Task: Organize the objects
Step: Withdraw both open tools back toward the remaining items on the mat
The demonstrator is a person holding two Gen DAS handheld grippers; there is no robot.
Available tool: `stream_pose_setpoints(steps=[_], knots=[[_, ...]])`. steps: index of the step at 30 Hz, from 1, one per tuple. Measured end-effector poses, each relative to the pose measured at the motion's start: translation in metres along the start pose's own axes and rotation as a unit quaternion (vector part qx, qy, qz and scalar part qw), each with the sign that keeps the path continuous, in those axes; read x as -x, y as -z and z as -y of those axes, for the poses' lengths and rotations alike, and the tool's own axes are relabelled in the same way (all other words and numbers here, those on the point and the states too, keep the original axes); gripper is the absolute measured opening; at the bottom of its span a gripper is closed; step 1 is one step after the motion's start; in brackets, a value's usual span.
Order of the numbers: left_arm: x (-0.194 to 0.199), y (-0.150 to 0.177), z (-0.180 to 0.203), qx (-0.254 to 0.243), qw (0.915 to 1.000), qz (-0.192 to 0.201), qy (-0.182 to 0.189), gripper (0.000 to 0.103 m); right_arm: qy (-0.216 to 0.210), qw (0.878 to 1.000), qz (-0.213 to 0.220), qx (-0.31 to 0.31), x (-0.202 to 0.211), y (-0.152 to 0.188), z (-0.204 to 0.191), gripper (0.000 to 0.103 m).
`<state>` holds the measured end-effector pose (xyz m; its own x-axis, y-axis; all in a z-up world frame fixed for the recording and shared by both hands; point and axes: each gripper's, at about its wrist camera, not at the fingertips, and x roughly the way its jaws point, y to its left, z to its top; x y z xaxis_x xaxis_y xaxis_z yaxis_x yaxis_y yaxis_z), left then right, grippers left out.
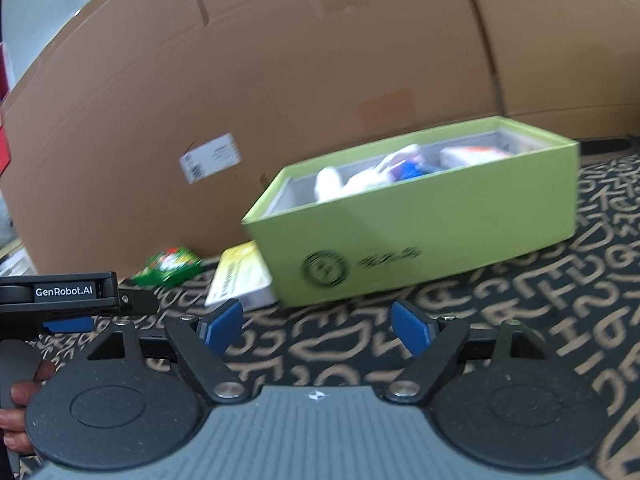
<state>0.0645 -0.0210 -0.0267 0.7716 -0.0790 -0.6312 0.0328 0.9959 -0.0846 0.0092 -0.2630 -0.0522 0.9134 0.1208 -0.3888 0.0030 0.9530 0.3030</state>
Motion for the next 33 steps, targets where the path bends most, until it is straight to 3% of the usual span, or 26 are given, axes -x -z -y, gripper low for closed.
stream_pose_setpoints(steps=[9,17,22,29,33], knots=[[-0.002,0.009,-0.031,-0.003,0.9986,-0.005,-0.052,0.103,-0.032,0.998,-0.031,0.038,-0.016,0.009,-0.045,0.085],[-0.006,0.014,-0.065,0.016,0.9986,-0.011,-0.048,0.103,-0.041,0.995,-0.047,0.081,-0.036,0.011,-0.082,0.085],[-0.01,0.009,-0.08,0.018,0.9988,-0.011,-0.045,0.103,-0.017,0.994,-0.058,0.093,-0.059,0.009,-0.097,0.085],[-0.018,-0.001,-0.094,0.029,0.9991,-0.016,-0.026,0.103,0.067,0.992,-0.075,0.073,-0.099,0.001,-0.097,0.085],[-0.022,-0.008,-0.093,0.023,0.9994,-0.017,-0.017,0.103,0.045,0.993,-0.083,0.065,-0.112,-0.001,-0.1,0.084]])
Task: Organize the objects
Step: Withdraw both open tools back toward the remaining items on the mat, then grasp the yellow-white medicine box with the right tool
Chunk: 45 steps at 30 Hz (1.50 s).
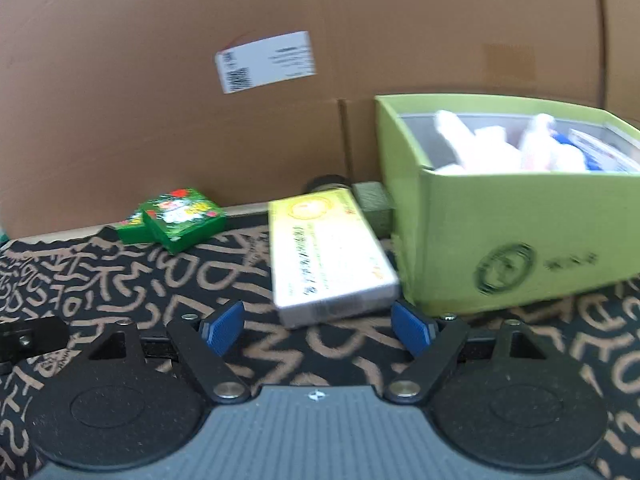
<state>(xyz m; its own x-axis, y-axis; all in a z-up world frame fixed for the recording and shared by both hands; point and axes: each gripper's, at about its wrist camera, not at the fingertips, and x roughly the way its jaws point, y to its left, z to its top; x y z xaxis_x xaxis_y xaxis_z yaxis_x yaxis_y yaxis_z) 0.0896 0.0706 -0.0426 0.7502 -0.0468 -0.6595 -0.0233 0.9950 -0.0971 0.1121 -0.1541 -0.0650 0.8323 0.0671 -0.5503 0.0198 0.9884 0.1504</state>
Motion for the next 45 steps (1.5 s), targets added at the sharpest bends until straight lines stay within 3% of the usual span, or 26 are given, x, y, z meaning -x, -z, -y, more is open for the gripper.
stream_pose_setpoints(steps=[3,4,10,13,16,22,28,30,32,33,36,40,45], knots=[[-0.002,-0.005,0.001,-0.012,0.9999,0.005,0.001,0.103,-0.081,0.996,0.017,0.014,0.01,0.003,-0.006,0.08],[-0.004,-0.007,0.001,-0.014,0.9999,0.004,0.0,0.103,-0.091,0.996,0.022,0.014,0.014,0.004,-0.007,0.08],[-0.015,-0.023,0.001,-0.019,0.9998,0.007,0.008,0.103,0.017,0.999,0.029,0.032,0.011,0.003,-0.017,0.08],[-0.023,-0.035,0.005,-0.023,0.9995,0.02,0.011,0.103,0.008,0.997,0.061,0.051,0.016,0.0,-0.022,0.08],[-0.033,-0.049,0.004,-0.021,0.9991,0.027,0.026,0.103,0.028,0.991,0.08,0.101,0.01,-0.006,-0.038,0.08],[-0.056,-0.066,0.003,-0.027,0.9985,0.026,0.041,0.103,0.109,0.987,0.027,0.116,-0.028,-0.018,-0.046,0.076],[-0.068,-0.061,0.002,-0.038,0.9978,0.02,0.049,0.103,0.186,0.979,0.003,0.083,-0.048,-0.027,-0.042,0.087],[-0.07,-0.059,0.0,-0.032,0.9977,0.013,0.059,0.103,0.18,0.983,-0.006,0.043,-0.052,-0.03,-0.032,0.092],[-0.069,-0.058,-0.002,-0.026,0.9963,0.005,0.082,0.103,0.143,0.989,-0.015,-0.03,-0.05,-0.031,-0.01,0.091],[-0.067,-0.057,-0.002,-0.024,0.9952,0.004,0.095,0.103,0.13,0.991,-0.007,-0.035,-0.045,-0.03,-0.005,0.085],[-0.06,-0.055,0.004,-0.032,0.9924,-0.002,0.119,0.103,0.088,0.996,-0.009,0.008,-0.031,-0.023,-0.004,0.073],[-0.049,-0.047,0.021,-0.058,0.9864,-0.016,0.153,0.103,0.046,0.998,-0.013,0.042,-0.007,-0.009,-0.003,0.073],[-0.049,-0.034,0.045,-0.054,0.9766,-0.07,0.196,0.103,0.006,0.996,-0.019,0.084,0.021,0.008,-0.014,0.073]])
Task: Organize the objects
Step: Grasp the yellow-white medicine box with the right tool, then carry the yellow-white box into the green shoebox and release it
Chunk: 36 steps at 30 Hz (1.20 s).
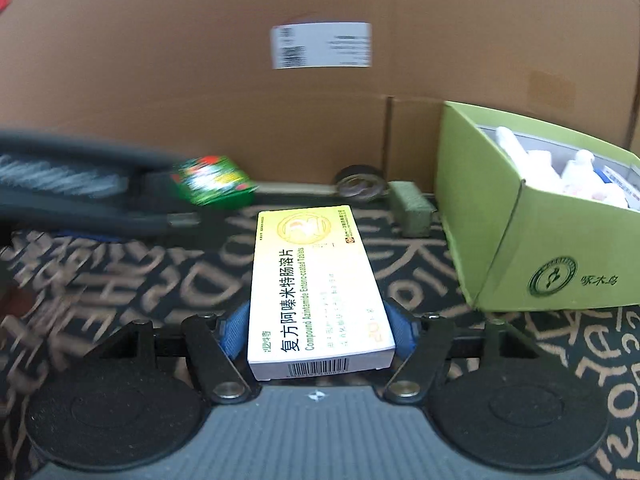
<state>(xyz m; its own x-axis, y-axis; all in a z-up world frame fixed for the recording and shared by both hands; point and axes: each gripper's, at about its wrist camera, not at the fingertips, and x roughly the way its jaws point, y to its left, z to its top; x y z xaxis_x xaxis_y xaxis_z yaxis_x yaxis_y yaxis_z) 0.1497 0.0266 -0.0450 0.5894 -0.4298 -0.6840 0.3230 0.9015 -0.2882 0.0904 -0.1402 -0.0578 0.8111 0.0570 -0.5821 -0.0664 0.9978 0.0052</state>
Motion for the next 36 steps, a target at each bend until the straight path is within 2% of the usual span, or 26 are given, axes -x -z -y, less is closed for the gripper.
stream_pose_setpoints(steps=[4,7,12,16,22,26,31,36], knots=[[-0.012,0.005,0.016,-0.005,0.9995,-0.032,-0.002,0.103,-0.031,0.999,0.0,0.026,0.018,0.015,-0.011,0.073],[-0.019,0.011,0.028,-0.021,0.9986,-0.049,-0.01,0.103,-0.034,0.998,0.003,0.045,0.034,0.026,-0.016,0.073],[-0.022,0.019,0.049,-0.072,0.9947,-0.069,-0.024,0.103,-0.025,0.995,0.015,0.091,0.05,0.037,-0.025,0.073],[-0.025,0.026,0.067,-0.126,0.9883,-0.078,-0.034,0.101,-0.038,0.995,0.016,0.094,0.059,0.043,-0.019,0.073],[-0.016,0.029,0.083,-0.121,0.9898,-0.068,-0.03,0.09,-0.062,0.997,0.015,0.052,0.074,0.051,0.001,0.07],[-0.002,0.025,0.103,-0.121,0.9912,-0.048,-0.021,0.086,-0.063,0.997,0.037,0.033,0.089,0.057,0.012,0.07],[0.011,0.011,0.147,-0.159,0.9873,-0.004,-0.008,0.085,-0.021,0.995,0.088,0.046,0.107,0.057,0.03,0.07],[0.012,-0.019,0.191,-0.192,0.9806,0.039,0.006,0.085,0.006,0.991,0.134,0.026,0.119,0.035,0.062,0.07]])
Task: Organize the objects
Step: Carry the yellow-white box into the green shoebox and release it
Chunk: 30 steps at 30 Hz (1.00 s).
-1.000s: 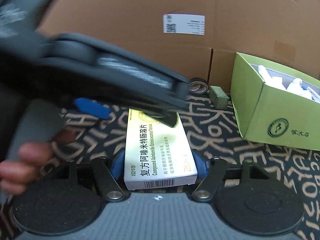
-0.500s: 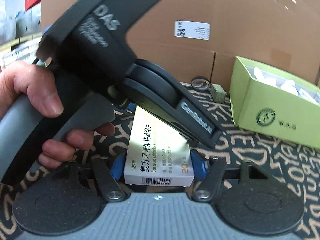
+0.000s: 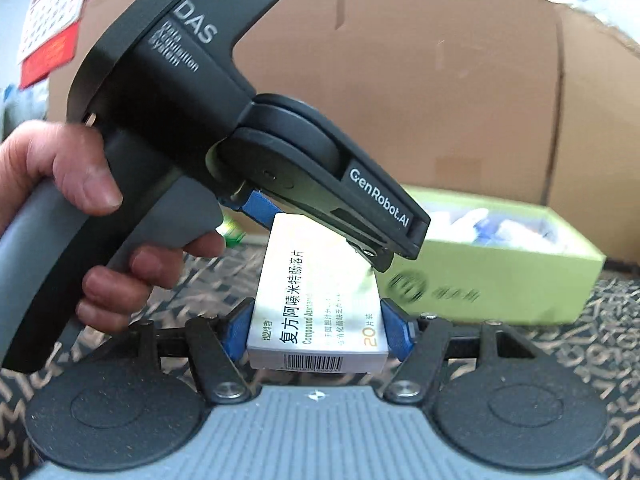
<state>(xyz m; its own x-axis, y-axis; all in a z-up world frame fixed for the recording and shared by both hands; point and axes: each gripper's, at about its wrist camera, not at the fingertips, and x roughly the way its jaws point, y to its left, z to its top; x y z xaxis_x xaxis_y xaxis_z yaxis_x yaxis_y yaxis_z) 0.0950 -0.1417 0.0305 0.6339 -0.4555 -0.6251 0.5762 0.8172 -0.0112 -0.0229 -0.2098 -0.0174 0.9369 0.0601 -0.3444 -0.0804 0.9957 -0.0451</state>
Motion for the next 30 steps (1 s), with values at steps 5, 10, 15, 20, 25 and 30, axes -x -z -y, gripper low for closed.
stream_pose_setpoints(steps=[5,10,15,20,25,30], knots=[[-0.021,-0.045,0.013,-0.014,0.9996,0.024,0.011,0.085,0.026,0.999,0.038,-0.004,-0.014,-0.024,0.031,0.07],[-0.052,-0.075,0.009,-0.011,0.999,0.041,0.013,0.082,0.031,0.998,0.053,-0.016,-0.05,-0.042,0.062,0.07],[-0.081,-0.093,0.001,-0.002,0.9989,0.044,0.016,0.08,0.03,0.998,0.057,-0.029,-0.089,-0.05,0.085,0.07],[-0.108,-0.099,-0.004,0.003,0.9991,0.04,0.009,0.08,0.022,0.998,0.053,-0.036,-0.123,-0.053,0.1,0.07],[-0.127,-0.1,-0.012,0.008,0.9993,0.035,0.006,0.088,0.004,0.997,0.033,-0.065,-0.153,-0.051,0.112,0.07],[-0.132,-0.091,-0.017,0.016,0.9989,0.044,-0.008,0.103,-0.005,0.997,0.01,-0.079,-0.173,-0.046,0.118,0.073]])
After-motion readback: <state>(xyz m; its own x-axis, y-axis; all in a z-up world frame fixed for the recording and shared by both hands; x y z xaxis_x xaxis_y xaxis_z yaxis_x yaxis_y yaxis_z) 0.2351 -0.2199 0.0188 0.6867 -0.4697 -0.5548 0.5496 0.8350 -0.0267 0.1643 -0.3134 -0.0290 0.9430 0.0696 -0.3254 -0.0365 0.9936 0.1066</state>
